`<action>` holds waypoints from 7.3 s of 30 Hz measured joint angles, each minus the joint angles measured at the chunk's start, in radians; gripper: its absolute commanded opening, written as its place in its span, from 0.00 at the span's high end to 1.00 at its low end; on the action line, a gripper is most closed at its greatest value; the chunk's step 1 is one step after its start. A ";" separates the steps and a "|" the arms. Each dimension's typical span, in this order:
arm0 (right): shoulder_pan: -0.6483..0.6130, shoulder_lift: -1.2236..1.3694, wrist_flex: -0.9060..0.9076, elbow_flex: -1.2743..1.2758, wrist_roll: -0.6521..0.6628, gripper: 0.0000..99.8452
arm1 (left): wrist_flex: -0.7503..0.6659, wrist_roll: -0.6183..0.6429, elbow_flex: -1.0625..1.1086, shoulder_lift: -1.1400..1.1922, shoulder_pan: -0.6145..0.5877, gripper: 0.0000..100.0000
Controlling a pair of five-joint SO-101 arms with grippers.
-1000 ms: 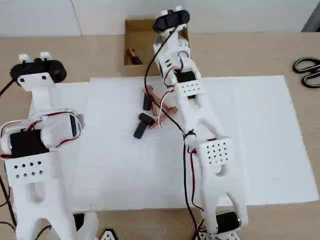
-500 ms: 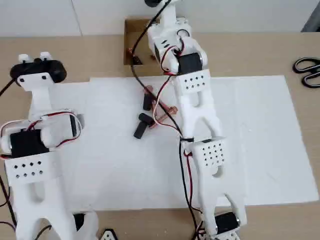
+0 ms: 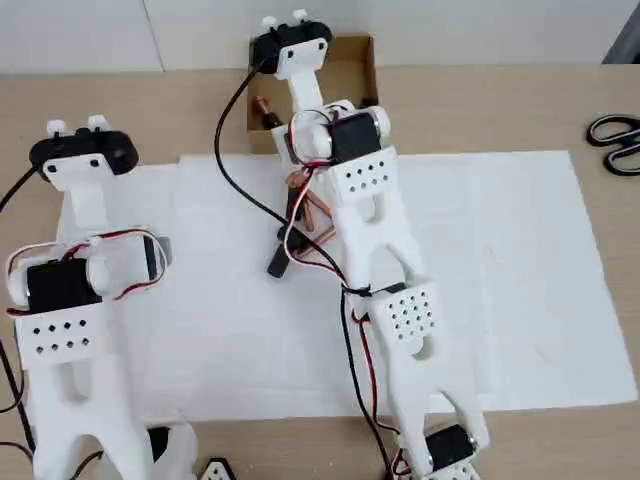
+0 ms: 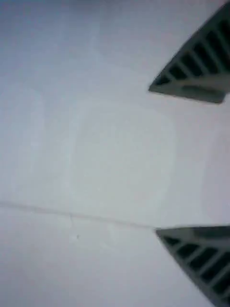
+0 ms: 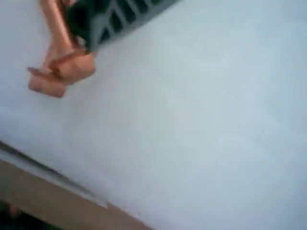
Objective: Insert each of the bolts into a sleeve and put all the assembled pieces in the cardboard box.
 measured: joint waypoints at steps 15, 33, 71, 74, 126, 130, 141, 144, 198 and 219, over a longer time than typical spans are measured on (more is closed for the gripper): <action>-0.104 -0.002 0.026 0.000 0.000 0.96 | 0.000 -0.005 0.000 0.000 0.000 0.82; -0.054 -0.325 0.035 0.336 0.000 0.96 | 0.000 -0.005 0.000 0.000 0.000 0.82; -0.104 -0.276 0.008 0.868 0.092 0.77 | -0.003 -0.005 0.020 0.000 0.000 0.82; -0.107 -0.276 0.008 0.868 0.092 0.77 | -0.003 -0.005 0.018 0.000 0.000 0.82; -0.259 -0.196 -0.161 0.862 -0.358 1.00 | -0.005 -0.005 0.018 0.000 0.000 0.82; -0.259 -0.198 -0.097 0.830 -0.315 1.00 | -0.005 -0.005 0.018 0.000 0.000 0.82; -0.219 -0.393 0.009 0.806 -0.290 1.00 | -0.005 -0.003 0.018 0.000 0.040 0.82; -0.169 -0.486 0.009 0.806 -0.288 1.00 | -0.005 -0.005 0.018 0.000 0.123 0.82; 0.442 -0.783 0.014 1.151 0.049 1.00 | 0.037 -0.305 -1.177 1.499 0.661 0.83; 0.442 -0.783 0.014 1.151 0.049 1.00 | 0.063 -0.302 -1.201 1.513 0.683 0.97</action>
